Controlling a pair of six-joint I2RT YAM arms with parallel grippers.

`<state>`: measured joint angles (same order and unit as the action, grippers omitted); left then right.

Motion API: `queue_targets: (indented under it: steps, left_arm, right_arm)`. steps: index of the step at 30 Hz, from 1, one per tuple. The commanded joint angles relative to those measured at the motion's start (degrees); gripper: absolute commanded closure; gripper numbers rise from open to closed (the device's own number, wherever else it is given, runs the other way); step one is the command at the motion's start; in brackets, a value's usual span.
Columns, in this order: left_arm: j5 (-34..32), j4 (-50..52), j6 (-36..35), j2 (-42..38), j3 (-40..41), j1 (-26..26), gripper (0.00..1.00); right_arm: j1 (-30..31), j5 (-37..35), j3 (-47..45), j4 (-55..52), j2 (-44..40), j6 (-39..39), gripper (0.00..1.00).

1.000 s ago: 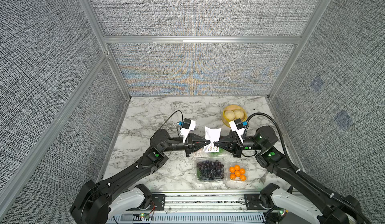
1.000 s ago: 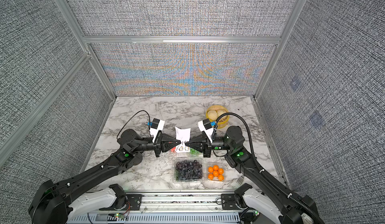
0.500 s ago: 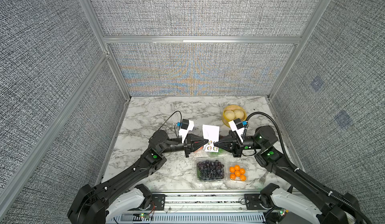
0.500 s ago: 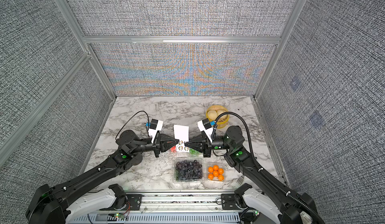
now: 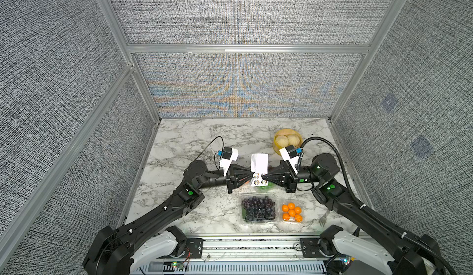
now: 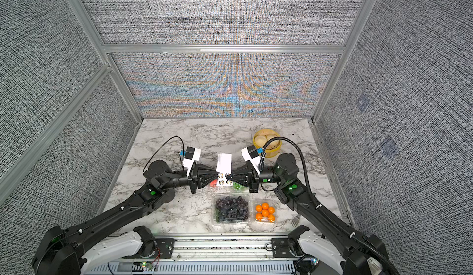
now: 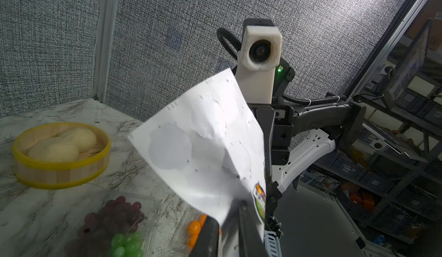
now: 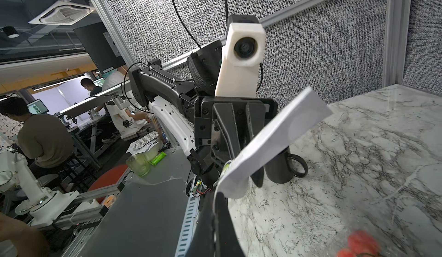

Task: Label fruit boxes
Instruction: Adjust the label sticker.

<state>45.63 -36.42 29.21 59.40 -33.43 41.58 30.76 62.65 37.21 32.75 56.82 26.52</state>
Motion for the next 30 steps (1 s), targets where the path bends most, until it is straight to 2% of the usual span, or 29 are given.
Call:
queue_targets:
  steps: [1,7,12,15,20,22,30]
  left_arm:
    - [1.61,-2.74,0.8,-0.24,0.28,-0.01,0.78]
    - [1.67,-2.77,1.03,-0.98,0.47,-0.01,0.67]
    - [1.48,-2.6,0.93,-0.24,0.05,0.01,0.64]
    - [1.57,-2.86,1.11,0.06,0.12,0.0,0.59]
    - [0.71,-2.42,0.98,-0.76,0.52,0.04,0.58]
    - [0.27,-2.31,0.98,-0.87,0.47,0.04,0.51]
    - [0.6,-2.85,1.11,0.97,-0.43,0.02,0.51]
  right_arm:
    - [-0.14,-1.27,0.84,-0.63,0.18,-1.16,1.0]
    - [-0.15,-2.23,1.37,-2.96,0.49,-2.79,1.0]
    - [-0.18,-2.01,1.37,-3.23,0.66,-3.14,1.0]
    - [-0.21,-2.69,1.32,-4.37,0.49,-4.07,1.0]
    - [-0.18,-3.27,1.54,-5.25,0.56,-4.81,1.0]
    - [-0.18,-3.27,1.5,-5.32,0.66,-4.9,1.0]
    - [-0.13,-3.24,1.47,-5.51,0.84,-5.15,1.0]
